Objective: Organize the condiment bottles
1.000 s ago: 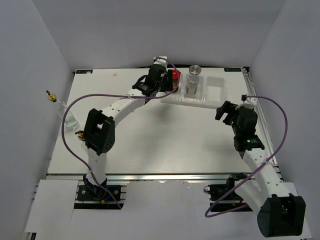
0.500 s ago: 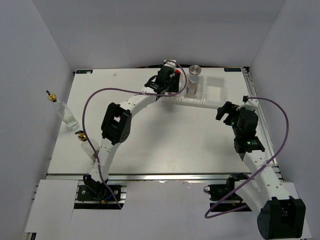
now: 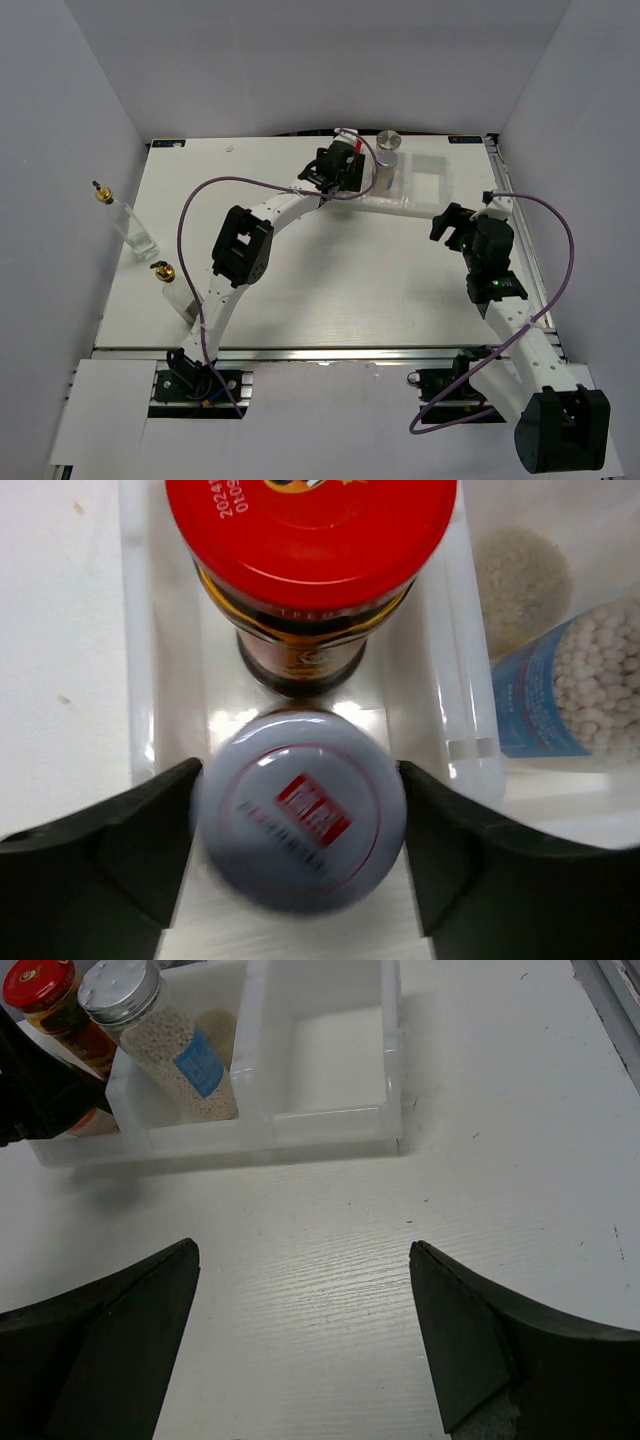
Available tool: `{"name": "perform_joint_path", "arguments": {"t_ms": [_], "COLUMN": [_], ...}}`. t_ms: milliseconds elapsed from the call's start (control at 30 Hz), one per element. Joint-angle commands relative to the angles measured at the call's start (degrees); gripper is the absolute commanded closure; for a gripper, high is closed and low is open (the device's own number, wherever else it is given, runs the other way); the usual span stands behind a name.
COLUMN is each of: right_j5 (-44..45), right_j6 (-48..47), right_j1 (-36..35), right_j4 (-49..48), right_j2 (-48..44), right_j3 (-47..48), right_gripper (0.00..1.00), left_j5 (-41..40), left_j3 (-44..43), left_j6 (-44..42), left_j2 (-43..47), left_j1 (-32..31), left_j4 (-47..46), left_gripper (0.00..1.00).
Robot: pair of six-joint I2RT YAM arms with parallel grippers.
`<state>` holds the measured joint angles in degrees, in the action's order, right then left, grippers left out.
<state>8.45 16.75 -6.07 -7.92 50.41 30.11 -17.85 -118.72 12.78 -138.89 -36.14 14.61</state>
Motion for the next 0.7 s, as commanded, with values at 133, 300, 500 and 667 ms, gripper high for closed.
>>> {"name": "perform_joint_path", "arguments": {"t_ms": [133, 300, 500, 667], "right_j5": [-1.85, -3.61, -7.82, -10.55], "right_j6": [0.21, -0.23, -1.28, -1.11], "right_j1": [0.00, 0.09, 0.09, 0.09], "right_j4": [-1.57, -1.66, -2.01, -3.24], "right_j2": [0.12, -0.05, -0.23, -0.67], "right_j3": [1.36, 1.44, 1.62, 1.01], "right_gripper": [0.11, 0.11, 0.11, 0.11], "left_j5": [-2.89, -2.37, 1.67, -0.08], "left_j3": [-1.87, -2.40, -1.17, 8.06], "left_j6": [-2.22, -2.23, -0.12, 2.95], "left_j2": [5.91, 10.04, 17.49, 27.60], "left_j1": [-0.16, -0.16, -0.25, -0.60], "left_j4": [-1.35, 1.55, 6.92, 9.56], "left_gripper": [0.02, 0.02, 0.02, 0.02]}}
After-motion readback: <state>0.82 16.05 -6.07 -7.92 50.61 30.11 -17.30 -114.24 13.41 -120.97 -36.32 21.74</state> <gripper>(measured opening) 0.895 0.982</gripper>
